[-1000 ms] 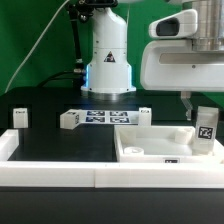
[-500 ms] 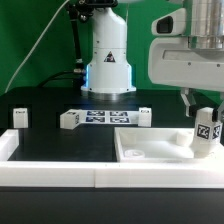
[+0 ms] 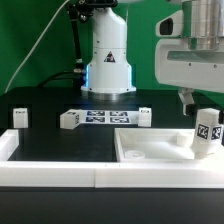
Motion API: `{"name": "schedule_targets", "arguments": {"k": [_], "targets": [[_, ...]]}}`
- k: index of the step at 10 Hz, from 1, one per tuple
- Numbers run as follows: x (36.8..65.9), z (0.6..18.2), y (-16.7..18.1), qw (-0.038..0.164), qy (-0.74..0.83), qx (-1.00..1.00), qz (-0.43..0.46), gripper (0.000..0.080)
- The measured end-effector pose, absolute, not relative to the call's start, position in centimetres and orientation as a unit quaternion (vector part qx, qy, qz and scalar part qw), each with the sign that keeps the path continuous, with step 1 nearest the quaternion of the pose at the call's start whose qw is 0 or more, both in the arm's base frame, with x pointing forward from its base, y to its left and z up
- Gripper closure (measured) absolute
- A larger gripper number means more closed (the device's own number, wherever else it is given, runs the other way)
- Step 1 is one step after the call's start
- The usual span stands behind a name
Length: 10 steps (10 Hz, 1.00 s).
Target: Assemble one leg
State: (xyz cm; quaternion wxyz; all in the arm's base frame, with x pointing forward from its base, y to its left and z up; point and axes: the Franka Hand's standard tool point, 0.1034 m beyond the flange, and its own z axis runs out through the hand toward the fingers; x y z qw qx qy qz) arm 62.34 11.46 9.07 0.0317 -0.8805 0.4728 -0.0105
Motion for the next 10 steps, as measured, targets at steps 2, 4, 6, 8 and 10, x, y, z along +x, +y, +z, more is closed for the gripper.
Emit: {"name": "schedule_targets", "arguments": {"k": [2, 4, 6, 8, 10], "targets": [[62.44, 9.24, 11.87, 0.032, 0.428, -0.903, -0.013, 0.0159], [62.40, 9.22, 12.03, 0.030, 0.324, -0.946, -0.016, 0.0151], [62.35, 9.17, 12.14, 0.027, 0.215, -0.976, -0.019, 0.0151], [62.24, 9.08, 12.44, 0.020, 0.114, -0.993, -0.021, 0.0151], [62.17, 9.01, 12.63, 0.010, 0.017, -1.000, -0.024, 0.0151]]}}
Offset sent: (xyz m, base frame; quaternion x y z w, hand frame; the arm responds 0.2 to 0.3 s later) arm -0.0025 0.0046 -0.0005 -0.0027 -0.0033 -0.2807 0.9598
